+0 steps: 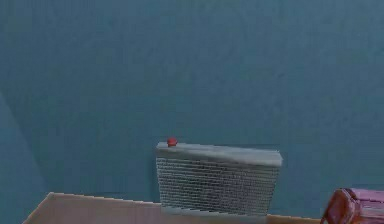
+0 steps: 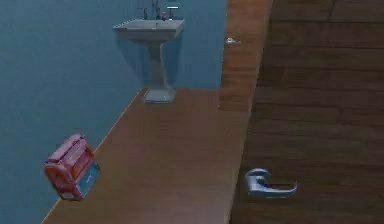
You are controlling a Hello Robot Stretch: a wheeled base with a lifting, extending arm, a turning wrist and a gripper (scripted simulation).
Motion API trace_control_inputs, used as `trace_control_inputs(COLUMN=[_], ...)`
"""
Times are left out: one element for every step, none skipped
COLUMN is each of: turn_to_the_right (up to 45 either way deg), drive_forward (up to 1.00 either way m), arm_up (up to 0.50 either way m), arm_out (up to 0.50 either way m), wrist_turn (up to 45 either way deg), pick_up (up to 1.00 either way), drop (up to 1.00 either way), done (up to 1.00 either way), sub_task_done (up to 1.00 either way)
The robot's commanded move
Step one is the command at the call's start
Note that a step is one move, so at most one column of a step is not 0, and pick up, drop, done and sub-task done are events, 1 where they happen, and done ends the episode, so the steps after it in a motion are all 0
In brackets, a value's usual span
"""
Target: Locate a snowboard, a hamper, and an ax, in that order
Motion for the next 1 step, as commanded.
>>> trace_control_inputs(turn_to_the_right=[39.0], drive_forward=[0.0], arm_up=[0.0], arm_out=[0.0], wrist_turn=[0.0], pick_up=[0.0], drop=[0.0], done=[0.0], sub_task_done=[0.0])
